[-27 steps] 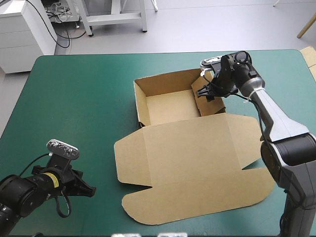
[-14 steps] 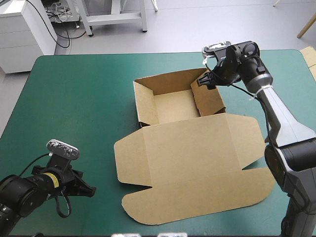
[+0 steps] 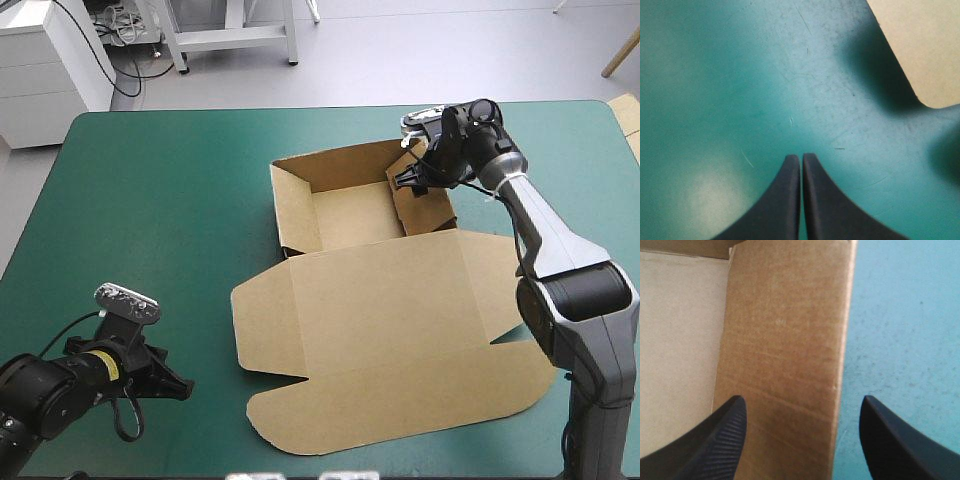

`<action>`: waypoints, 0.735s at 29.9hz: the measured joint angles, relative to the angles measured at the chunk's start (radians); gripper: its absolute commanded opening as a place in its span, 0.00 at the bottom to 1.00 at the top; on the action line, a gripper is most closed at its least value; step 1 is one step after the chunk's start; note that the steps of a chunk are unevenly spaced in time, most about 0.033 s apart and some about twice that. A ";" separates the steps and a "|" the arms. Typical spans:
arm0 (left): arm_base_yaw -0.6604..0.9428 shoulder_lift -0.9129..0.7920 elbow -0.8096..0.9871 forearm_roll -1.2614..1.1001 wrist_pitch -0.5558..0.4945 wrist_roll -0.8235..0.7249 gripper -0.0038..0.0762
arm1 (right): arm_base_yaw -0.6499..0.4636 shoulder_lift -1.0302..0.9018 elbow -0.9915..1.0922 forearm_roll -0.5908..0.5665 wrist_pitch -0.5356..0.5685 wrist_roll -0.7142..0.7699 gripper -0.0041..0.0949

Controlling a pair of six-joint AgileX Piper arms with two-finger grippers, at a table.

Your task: Fold the box

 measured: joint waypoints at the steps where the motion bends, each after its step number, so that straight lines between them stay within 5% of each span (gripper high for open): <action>1: 0.000 0.000 0.000 0.000 0.003 0.000 0.04 | 0.000 0.009 0.000 0.001 -0.001 0.000 0.56; 8: 0.000 0.000 0.000 0.000 0.020 -0.001 0.04 | 0.000 0.024 0.000 0.010 -0.008 0.000 0.02; 22: 0.000 0.000 0.000 -0.006 0.028 -0.001 0.04 | 0.000 0.015 -0.007 0.003 -0.021 -0.004 0.02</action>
